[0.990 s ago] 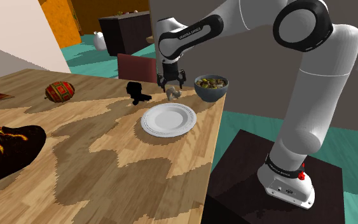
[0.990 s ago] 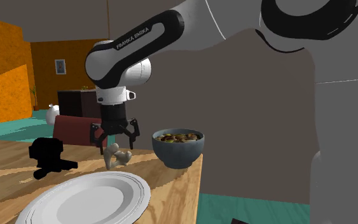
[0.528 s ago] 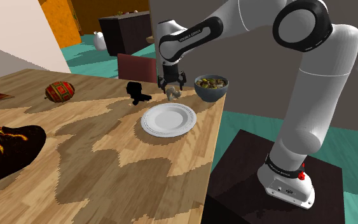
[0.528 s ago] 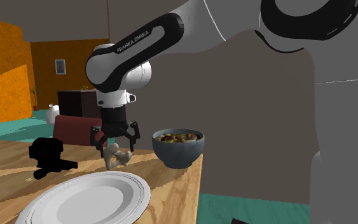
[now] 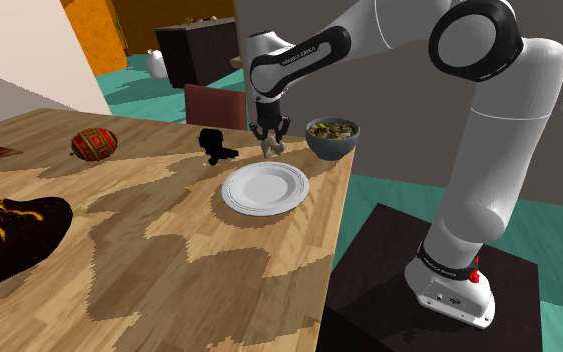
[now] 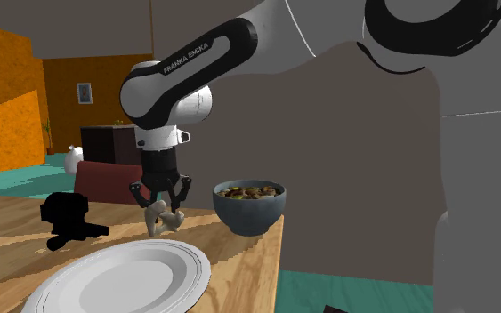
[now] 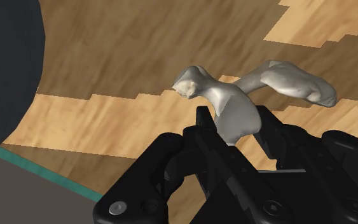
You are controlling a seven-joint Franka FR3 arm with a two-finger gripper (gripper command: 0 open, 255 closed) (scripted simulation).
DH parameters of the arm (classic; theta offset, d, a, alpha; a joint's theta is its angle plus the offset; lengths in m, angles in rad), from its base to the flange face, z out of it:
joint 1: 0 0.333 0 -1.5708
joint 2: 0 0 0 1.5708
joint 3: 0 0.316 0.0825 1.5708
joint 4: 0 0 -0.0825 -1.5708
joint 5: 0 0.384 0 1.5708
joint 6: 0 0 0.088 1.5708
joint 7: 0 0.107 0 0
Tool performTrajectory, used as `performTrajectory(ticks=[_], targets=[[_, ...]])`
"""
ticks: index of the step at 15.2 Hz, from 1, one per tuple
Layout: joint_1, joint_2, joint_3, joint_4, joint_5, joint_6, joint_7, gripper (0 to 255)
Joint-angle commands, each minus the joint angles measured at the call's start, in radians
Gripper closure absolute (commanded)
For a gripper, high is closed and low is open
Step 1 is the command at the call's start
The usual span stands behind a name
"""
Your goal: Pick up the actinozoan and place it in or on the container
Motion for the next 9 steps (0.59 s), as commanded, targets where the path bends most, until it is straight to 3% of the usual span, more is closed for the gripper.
performTrajectory(ticks=[1, 9], targets=[[0.000, 0.000, 0.000, 0.000, 0.000, 0.000, 0.000, 255], [0.000, -0.017, 0.000, 0.059, 0.002, -0.077, -0.004, 255]])
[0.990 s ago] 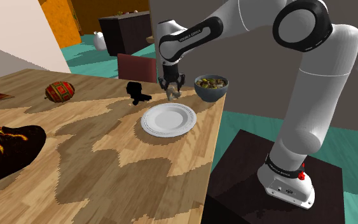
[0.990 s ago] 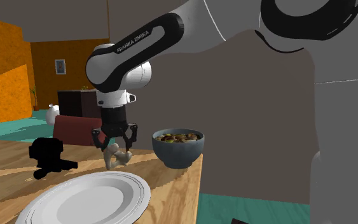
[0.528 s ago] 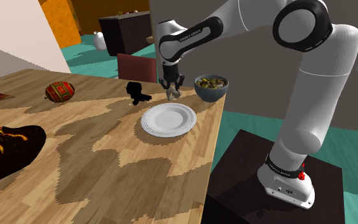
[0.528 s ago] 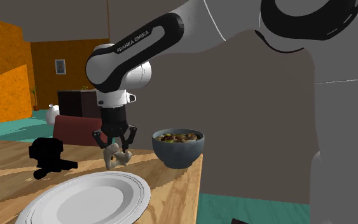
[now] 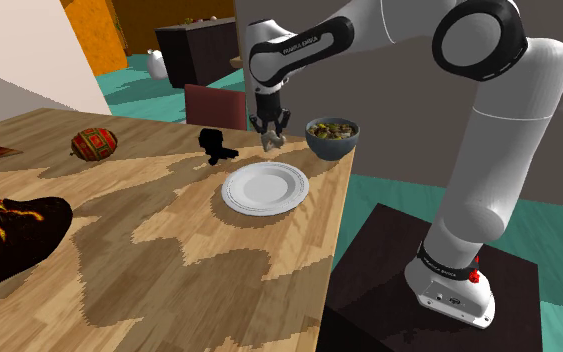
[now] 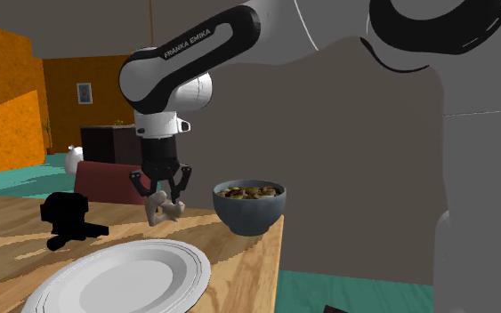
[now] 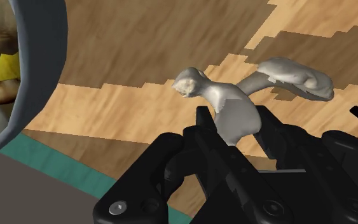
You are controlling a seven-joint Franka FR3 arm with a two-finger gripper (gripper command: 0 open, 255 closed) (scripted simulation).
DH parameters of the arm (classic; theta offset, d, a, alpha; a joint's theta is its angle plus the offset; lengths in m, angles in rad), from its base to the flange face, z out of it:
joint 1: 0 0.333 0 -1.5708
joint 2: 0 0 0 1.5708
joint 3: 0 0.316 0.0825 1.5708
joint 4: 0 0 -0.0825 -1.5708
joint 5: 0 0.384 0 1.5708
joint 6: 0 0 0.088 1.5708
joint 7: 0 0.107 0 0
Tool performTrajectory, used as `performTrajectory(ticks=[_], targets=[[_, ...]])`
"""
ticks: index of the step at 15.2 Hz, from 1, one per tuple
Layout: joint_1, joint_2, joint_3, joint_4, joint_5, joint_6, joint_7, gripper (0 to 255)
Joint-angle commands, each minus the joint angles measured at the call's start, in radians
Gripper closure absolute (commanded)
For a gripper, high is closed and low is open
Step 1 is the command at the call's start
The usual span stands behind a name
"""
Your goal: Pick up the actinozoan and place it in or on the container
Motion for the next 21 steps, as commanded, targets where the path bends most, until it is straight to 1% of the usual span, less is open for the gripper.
performTrajectory(ticks=[1, 11, 21], targets=[[0.002, -0.004, 0.001, 0.022, 0.001, -0.027, 0.001, 255], [0.002, -0.013, 0.002, 0.145, 0.003, -0.158, -0.006, 255], [0.003, 0.000, 0.003, 0.297, 0.004, -0.297, -0.012, 255]])
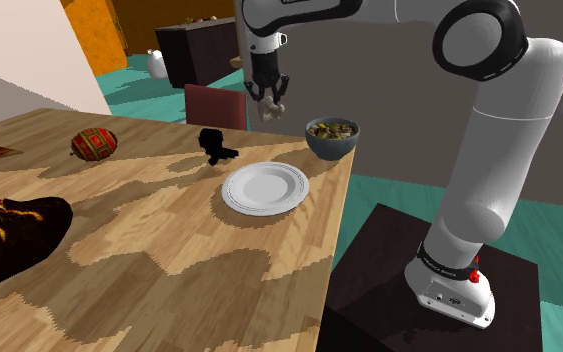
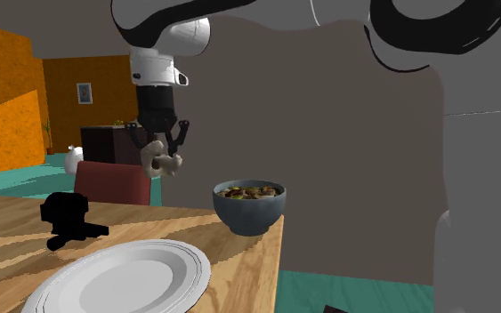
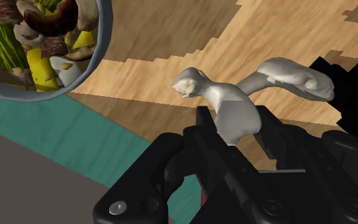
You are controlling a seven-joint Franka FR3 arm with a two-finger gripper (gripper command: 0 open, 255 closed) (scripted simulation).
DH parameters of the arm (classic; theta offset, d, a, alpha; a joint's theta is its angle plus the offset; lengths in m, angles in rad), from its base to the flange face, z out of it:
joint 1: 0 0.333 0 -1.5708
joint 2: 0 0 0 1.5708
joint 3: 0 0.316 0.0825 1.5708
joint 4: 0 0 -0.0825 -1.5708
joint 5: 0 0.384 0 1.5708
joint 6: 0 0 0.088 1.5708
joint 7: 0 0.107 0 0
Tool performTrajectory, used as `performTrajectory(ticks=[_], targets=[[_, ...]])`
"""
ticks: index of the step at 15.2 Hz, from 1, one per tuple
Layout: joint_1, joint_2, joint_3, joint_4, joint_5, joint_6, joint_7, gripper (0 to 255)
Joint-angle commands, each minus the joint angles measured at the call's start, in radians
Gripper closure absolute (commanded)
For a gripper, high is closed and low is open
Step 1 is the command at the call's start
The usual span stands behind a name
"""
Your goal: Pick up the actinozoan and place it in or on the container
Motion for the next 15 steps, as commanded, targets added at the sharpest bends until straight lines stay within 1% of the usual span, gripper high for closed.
performTrajectory(ticks=[1, 5, 10, 15], targets=[[0.001, 0.004, 0.000, 0.036, 0.000, -0.032, -0.001, 255], [0.001, 0.017, 0.001, 0.101, 0.000, -0.085, -0.003, 255], [-0.038, -0.157, -0.035, -0.115, 0.000, -0.038, -0.075, 255], [-0.074, -0.308, -0.080, -0.282, -0.012, -0.018, -0.152, 255]])
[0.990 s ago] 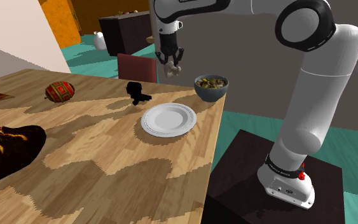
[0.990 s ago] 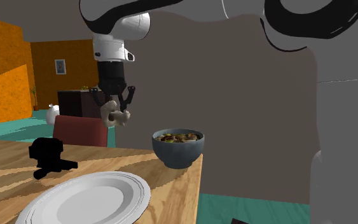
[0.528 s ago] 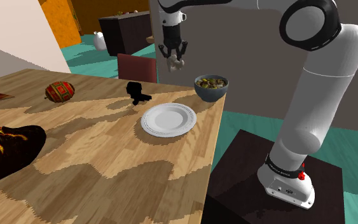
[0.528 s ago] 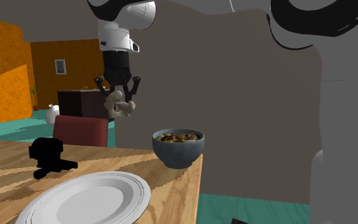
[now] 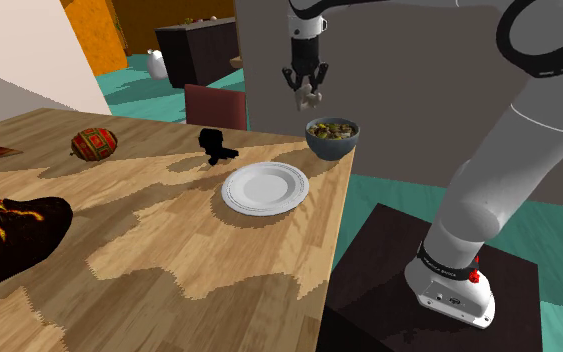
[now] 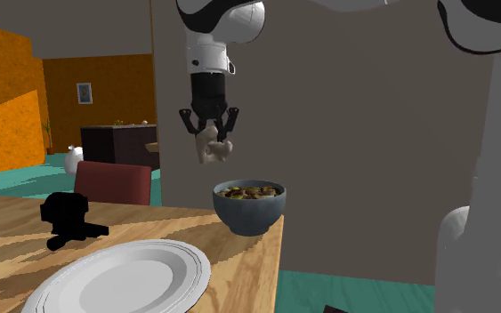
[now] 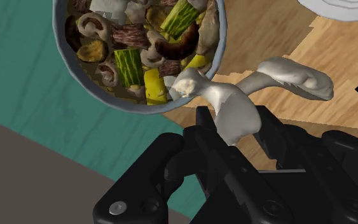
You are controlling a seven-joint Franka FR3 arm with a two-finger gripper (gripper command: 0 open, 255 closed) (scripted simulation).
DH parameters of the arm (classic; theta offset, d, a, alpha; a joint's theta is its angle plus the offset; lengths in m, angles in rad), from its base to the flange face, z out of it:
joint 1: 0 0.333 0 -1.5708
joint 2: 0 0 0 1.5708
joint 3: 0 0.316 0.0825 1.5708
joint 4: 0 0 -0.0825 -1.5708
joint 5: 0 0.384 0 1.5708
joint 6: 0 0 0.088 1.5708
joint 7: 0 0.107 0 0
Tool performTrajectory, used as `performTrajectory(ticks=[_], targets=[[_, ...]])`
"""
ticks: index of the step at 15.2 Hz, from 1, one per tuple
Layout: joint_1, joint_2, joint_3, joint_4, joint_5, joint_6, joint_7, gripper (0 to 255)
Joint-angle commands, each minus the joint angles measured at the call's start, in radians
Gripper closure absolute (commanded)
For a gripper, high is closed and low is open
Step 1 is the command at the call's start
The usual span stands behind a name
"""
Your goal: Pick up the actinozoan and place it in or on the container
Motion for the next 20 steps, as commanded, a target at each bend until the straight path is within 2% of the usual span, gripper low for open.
performTrajectory(ticks=[1, 5, 18, 20], targets=[[-0.016, -0.066, -0.021, -0.070, -0.008, 0.005, -0.035, 255], [-0.044, -0.170, -0.062, -0.170, -0.029, 0.006, -0.100, 255], [-0.047, -0.185, -0.068, -0.357, -0.035, 0.179, -0.089, 255], [-0.047, -0.185, -0.068, -0.357, -0.035, 0.179, -0.089, 255]])
